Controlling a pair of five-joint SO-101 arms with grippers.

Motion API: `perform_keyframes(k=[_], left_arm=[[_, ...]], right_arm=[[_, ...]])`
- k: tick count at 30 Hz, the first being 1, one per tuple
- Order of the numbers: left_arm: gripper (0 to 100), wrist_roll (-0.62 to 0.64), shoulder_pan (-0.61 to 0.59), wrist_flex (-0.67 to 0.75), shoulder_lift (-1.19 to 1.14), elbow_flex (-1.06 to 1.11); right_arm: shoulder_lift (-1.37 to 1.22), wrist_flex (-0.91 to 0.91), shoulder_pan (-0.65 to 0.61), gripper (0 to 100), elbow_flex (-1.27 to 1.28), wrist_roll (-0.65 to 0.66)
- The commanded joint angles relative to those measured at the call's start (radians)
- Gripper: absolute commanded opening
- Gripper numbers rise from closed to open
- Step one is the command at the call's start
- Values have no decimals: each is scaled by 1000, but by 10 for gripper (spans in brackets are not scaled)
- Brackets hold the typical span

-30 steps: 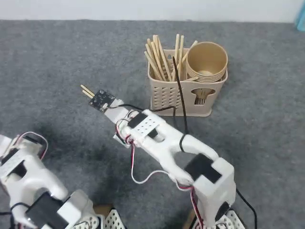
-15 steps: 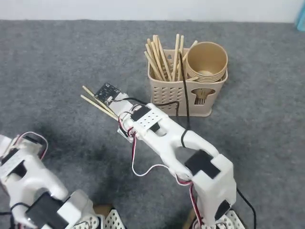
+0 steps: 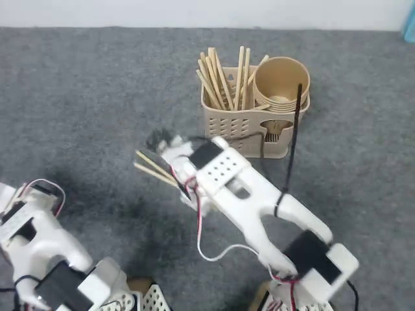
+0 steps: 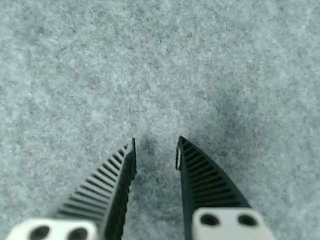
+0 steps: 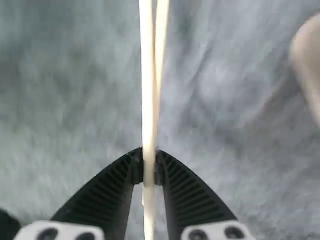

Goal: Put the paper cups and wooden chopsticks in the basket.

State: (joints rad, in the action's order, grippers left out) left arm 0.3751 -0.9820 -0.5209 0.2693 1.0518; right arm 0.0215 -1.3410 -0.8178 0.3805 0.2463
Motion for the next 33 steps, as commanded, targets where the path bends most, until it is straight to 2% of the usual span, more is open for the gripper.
perform_keyframes(k=[1,6,10,12,16,18,21,25,28,33], left_arm=[[126,8,2,2,3,-44],[126,8,2,2,3,-44],[126,8,2,2,3,-44],[126,8,2,0,3,-44],[126,8,2,0,3,-44],[126,8,0,0,3,-44],[126,8,0,0,3,-44],[126,8,0,0,3,-44],[126,8,0,-2,3,-44],[126,8,0,-2,3,-44]], right_arm=[[171,64,13,9,216,97],[421,300,73,10,540,150],[575,351,99,16,666,196],[619,323,99,64,686,222],[664,266,99,225,686,232],[680,269,96,258,681,230],[699,269,90,225,637,229],[697,277,31,133,537,222],[668,387,-30,85,506,146],[521,628,-105,138,502,77]])
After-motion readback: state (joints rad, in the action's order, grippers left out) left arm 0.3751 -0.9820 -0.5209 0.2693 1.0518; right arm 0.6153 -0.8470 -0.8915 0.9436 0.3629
